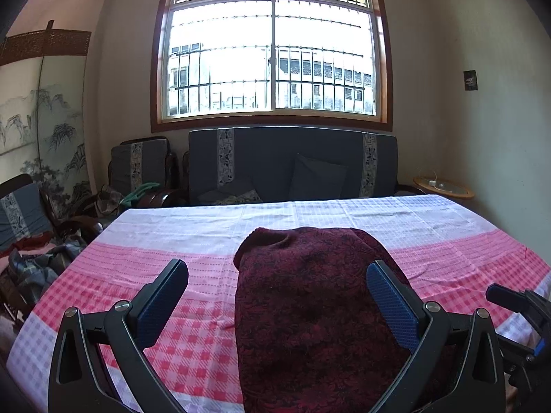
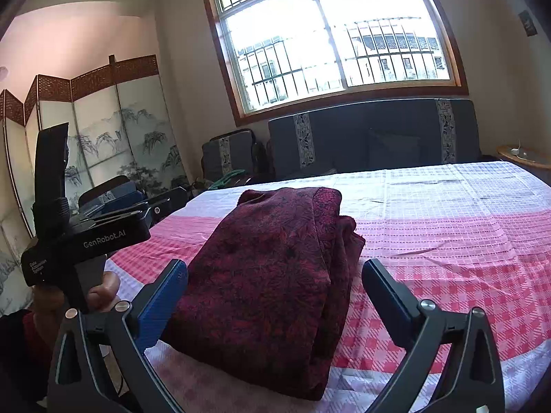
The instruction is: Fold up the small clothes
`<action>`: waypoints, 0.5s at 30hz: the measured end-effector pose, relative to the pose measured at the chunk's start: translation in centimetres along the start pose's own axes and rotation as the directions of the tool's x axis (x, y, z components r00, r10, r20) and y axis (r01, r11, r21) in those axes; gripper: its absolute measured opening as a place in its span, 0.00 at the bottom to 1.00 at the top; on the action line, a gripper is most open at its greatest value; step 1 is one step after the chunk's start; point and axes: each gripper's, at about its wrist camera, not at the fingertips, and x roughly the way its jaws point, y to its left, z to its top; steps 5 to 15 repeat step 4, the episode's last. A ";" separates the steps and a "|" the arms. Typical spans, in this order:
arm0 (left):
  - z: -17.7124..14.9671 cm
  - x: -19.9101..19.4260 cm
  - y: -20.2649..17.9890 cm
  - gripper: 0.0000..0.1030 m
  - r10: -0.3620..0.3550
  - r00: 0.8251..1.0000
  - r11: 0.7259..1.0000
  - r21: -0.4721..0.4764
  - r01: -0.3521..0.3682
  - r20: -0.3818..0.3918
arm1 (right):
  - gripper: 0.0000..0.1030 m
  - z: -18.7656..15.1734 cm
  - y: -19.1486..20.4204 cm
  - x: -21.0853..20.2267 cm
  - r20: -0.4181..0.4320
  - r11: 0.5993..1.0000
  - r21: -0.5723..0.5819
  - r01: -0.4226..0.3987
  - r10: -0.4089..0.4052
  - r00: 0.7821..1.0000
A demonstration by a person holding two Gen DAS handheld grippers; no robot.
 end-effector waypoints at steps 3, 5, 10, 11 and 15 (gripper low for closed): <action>-0.2 0.3 0.2 1.00 0.013 1.000 1.000 -0.003 -0.013 -0.013 | 0.98 0.0 0.1 -0.1 0.007 1.000 -0.007 0.007 -0.007 1.000; -0.2 0.4 0.2 1.00 0.014 1.000 1.000 -0.006 -0.014 -0.018 | 0.98 0.0 0.2 -0.2 0.008 1.000 -0.012 0.010 -0.010 1.000; -0.2 0.4 0.2 1.00 0.014 1.000 1.000 -0.006 -0.014 -0.018 | 0.98 0.0 0.2 -0.2 0.008 1.000 -0.012 0.010 -0.010 1.000; -0.2 0.4 0.2 1.00 0.014 1.000 1.000 -0.006 -0.014 -0.018 | 0.98 0.0 0.2 -0.2 0.008 1.000 -0.012 0.010 -0.010 1.000; -0.2 0.4 0.2 1.00 0.014 1.000 1.000 -0.006 -0.014 -0.018 | 0.98 0.0 0.2 -0.2 0.008 1.000 -0.012 0.010 -0.010 1.000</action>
